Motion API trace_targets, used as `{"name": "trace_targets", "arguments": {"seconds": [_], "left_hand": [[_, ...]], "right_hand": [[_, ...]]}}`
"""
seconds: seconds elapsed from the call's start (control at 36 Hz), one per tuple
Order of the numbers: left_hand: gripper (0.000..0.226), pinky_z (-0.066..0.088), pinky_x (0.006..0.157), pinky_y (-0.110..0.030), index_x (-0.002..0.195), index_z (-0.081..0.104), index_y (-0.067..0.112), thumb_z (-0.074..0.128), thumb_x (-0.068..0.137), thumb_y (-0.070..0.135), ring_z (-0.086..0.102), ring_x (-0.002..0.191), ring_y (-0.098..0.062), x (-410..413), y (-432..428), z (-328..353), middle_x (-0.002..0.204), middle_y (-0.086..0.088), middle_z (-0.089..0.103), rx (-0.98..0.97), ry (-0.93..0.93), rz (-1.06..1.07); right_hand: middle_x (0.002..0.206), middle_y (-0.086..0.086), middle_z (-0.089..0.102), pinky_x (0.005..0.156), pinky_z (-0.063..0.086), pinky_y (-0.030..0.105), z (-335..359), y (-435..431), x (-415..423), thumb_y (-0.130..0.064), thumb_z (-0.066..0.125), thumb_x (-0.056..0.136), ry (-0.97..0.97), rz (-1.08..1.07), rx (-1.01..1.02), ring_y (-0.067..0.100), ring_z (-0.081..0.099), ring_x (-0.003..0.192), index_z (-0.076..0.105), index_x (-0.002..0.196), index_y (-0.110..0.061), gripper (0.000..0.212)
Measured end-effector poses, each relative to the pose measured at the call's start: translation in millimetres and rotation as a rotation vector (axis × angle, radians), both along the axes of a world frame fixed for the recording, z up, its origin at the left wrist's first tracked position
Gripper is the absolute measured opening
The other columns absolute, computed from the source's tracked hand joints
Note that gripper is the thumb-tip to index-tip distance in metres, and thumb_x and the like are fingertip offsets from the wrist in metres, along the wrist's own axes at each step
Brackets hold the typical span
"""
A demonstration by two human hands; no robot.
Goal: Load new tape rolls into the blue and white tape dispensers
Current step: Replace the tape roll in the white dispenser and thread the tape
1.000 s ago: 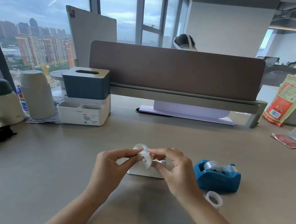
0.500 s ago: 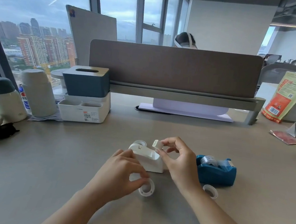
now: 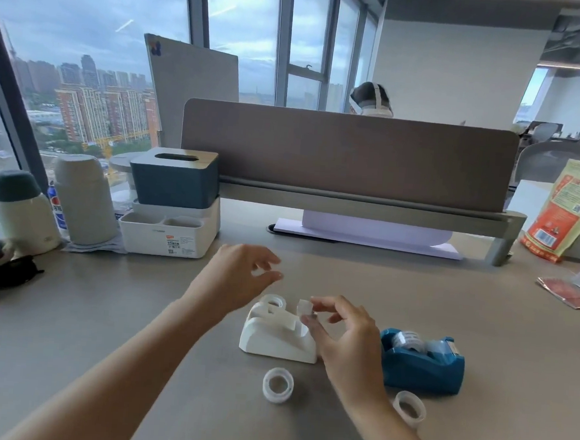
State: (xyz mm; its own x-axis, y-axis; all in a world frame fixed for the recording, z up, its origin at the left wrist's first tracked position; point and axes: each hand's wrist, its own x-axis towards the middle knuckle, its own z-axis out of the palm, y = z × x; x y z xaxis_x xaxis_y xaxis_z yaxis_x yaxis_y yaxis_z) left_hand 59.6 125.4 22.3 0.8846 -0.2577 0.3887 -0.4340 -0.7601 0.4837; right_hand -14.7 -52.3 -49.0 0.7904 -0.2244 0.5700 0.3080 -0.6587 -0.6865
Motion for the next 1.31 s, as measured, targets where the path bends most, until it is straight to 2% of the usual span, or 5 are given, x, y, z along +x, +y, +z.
{"name": "trace_targets", "arguments": {"seconds": [0.22, 0.58, 0.69, 1.08, 1.31], "left_hand": [[0.034, 0.053, 0.073, -0.024, 0.098, 0.078, 0.017, 0.082, 0.071, 0.037, 0.062, 0.076, -0.017, 47.5, -34.6, -10.4, 0.099, -0.002, 0.076, 0.292, 0.399, 0.060], [0.038, 0.061, 0.081, -0.031, 0.104, 0.076, 0.010, 0.081, 0.074, 0.032, 0.071, 0.091, -0.024, 51.9, -44.0, -14.5, 0.107, -0.007, 0.075, 0.420, 0.494, 0.066], [0.038, 0.063, 0.063, -0.029, 0.099, 0.077, 0.011, 0.088, 0.064, 0.022, 0.070, 0.062, -0.023, 52.1, -37.8, -10.1, 0.096, -0.006, 0.075, 0.275, 0.513, 0.073], [0.040, 0.058, 0.079, -0.020, 0.107, 0.073, 0.037, 0.084, 0.070, 0.030, 0.070, 0.091, -0.003, -12.0, 11.5, -2.7, 0.101, 0.014, 0.074, -0.291, 0.214, -0.125], [0.041, 0.058, 0.083, -0.025, 0.106, 0.076, 0.024, 0.088, 0.067, 0.019, 0.072, 0.102, -0.021, -47.4, 20.9, -43.5, 0.102, -0.012, 0.077, -0.871, 0.348, -0.309]], "right_hand": [[0.083, -0.032, 0.065, 0.082, 0.042, 0.031, 0.4, -4.2, 1.9, -0.038, 0.080, 0.074, -0.040, -0.089, -0.032, 0.003, 0.057, 0.080, 0.069, 0.093, -0.039, 0.022], [0.085, -0.026, 0.070, 0.081, 0.030, 0.030, -2.3, -5.2, 4.3, -0.046, 0.073, 0.075, -0.012, -0.158, -0.107, 0.007, 0.060, 0.084, 0.069, 0.095, -0.039, 0.022], [0.086, -0.027, 0.070, 0.079, 0.025, 0.030, -0.6, -7.5, 4.2, -0.046, 0.074, 0.074, 0.000, -0.204, -0.116, 0.007, 0.059, 0.086, 0.070, 0.095, -0.040, 0.021], [0.086, -0.029, 0.068, 0.084, 0.041, 0.031, 3.1, 0.7, -1.3, -0.040, 0.077, 0.073, -0.060, -0.110, -0.030, 0.007, 0.060, 0.077, 0.071, 0.092, -0.036, 0.021], [0.084, -0.029, 0.066, 0.076, 0.052, 0.032, 3.6, 11.2, -9.2, -0.032, 0.083, 0.071, -0.132, -0.023, -0.035, 0.006, 0.059, 0.076, 0.072, 0.095, -0.035, 0.027]]}}
